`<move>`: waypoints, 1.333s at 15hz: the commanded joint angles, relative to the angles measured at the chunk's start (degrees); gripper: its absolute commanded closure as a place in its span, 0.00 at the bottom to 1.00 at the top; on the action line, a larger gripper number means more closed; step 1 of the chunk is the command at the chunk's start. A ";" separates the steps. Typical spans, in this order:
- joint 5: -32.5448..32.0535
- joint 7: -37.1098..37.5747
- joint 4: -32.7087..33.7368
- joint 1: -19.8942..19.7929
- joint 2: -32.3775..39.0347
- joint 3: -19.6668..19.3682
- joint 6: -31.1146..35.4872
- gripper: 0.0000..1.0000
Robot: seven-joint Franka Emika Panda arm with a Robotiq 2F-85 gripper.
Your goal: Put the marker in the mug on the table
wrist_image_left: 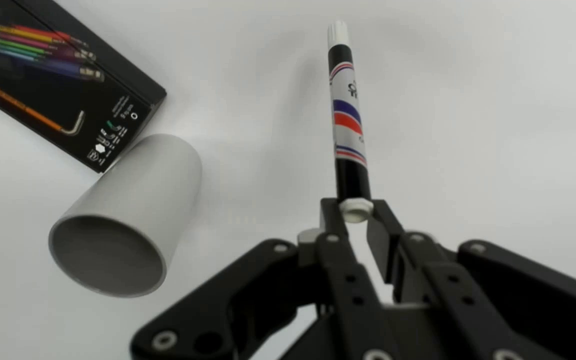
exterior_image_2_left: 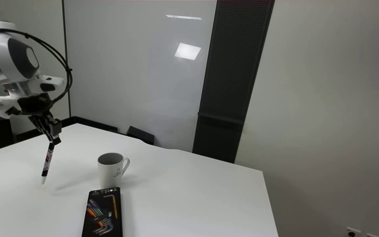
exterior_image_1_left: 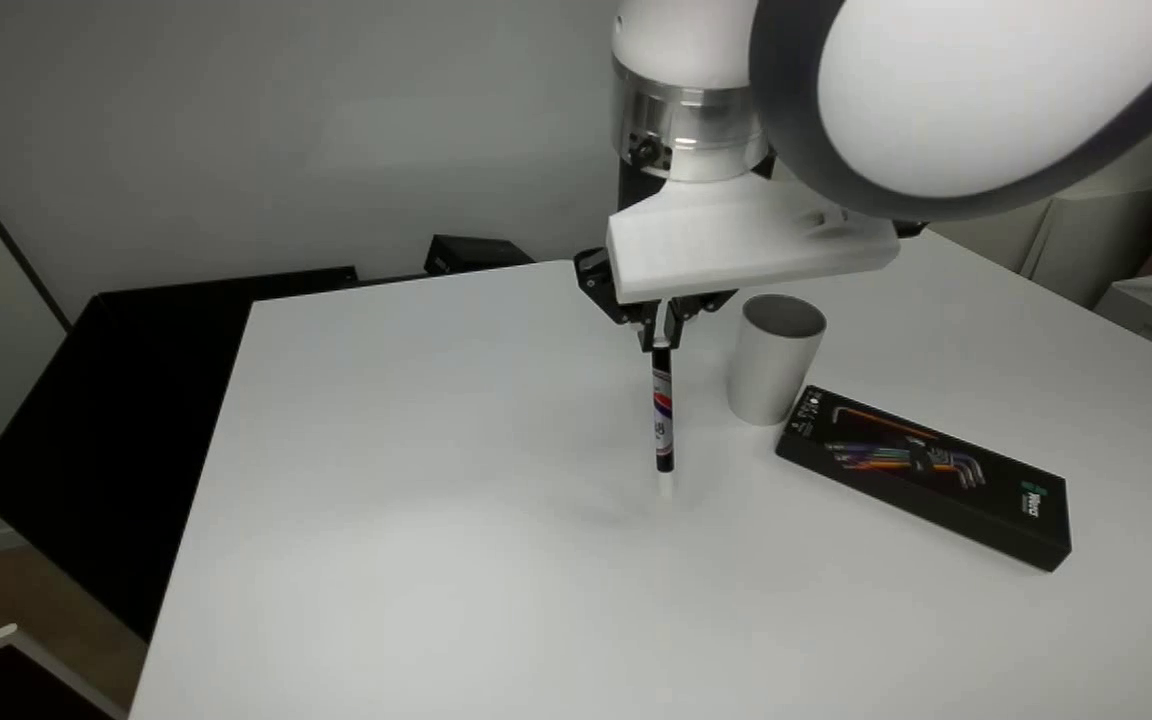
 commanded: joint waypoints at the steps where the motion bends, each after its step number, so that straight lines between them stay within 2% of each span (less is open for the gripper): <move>1: 8.77 -8.39 2.35 2.19 2.61 -1.87 -3.60 0.93; 8: 15.03 -14.03 4.63 4.98 5.34 -5.45 -9.49 0.93; 16: 15.67 -14.61 6.52 6.64 7.49 -7.53 -11.57 0.93; 17: 15.24 -14.11 6.55 7.02 7.45 -7.92 -11.21 0.46; 18: 15.08 -14.01 6.48 7.26 7.30 -8.15 -10.92 0.45; 20: 14.78 -13.79 6.24 7.70 6.92 -8.56 -9.88 0.35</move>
